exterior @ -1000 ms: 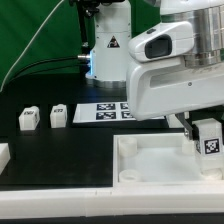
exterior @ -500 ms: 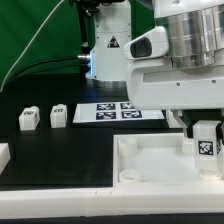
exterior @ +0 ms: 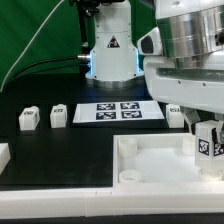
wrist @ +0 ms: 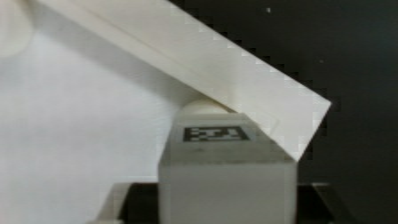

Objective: Assemble one leg

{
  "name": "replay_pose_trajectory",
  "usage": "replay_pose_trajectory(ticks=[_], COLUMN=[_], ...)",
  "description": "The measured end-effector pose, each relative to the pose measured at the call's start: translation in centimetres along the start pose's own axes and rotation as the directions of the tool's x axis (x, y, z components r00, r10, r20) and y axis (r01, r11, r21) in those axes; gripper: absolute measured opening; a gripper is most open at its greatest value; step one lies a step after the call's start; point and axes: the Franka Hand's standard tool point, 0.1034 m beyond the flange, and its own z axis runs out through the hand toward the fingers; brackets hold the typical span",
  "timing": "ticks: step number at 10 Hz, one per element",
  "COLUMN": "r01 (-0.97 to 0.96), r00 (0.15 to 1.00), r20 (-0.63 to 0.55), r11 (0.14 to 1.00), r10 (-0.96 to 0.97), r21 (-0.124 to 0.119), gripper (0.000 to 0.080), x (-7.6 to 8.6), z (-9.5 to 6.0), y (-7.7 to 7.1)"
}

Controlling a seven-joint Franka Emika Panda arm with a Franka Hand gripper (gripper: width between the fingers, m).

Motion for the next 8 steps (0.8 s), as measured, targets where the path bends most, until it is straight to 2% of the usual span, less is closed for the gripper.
replay_pose_trajectory(ticks=[1, 2, 3, 5, 6, 8], r01=[0.016, 0.049, 0.087, 0.146, 0.331, 0.5], r00=[1.0, 0.999, 0.996, 0.989, 0.944, 0.866], r20=[0.001, 0.001, 0.002, 0.005, 0.008, 0.014], r11=[1.0, 0.999, 0.996, 0.989, 0.943, 0.866], r10=[-0.016, -0.049, -0.087, -0.146, -0.331, -0.5], r21=[0.0, 0.0, -0.001, -0.006, -0.024, -0.023], gripper=[0.0392, 0.0563, 0.0623, 0.0645, 0.0645, 0.0649], x=[-0.1, -0.1, -0.2, -1.1, -1.3, -1.6], z=[0.0, 0.0, 0.1, 0.6, 0.7, 0.8], y=[0.0, 0.0, 0.0, -0.1, 0.1, 0.0])
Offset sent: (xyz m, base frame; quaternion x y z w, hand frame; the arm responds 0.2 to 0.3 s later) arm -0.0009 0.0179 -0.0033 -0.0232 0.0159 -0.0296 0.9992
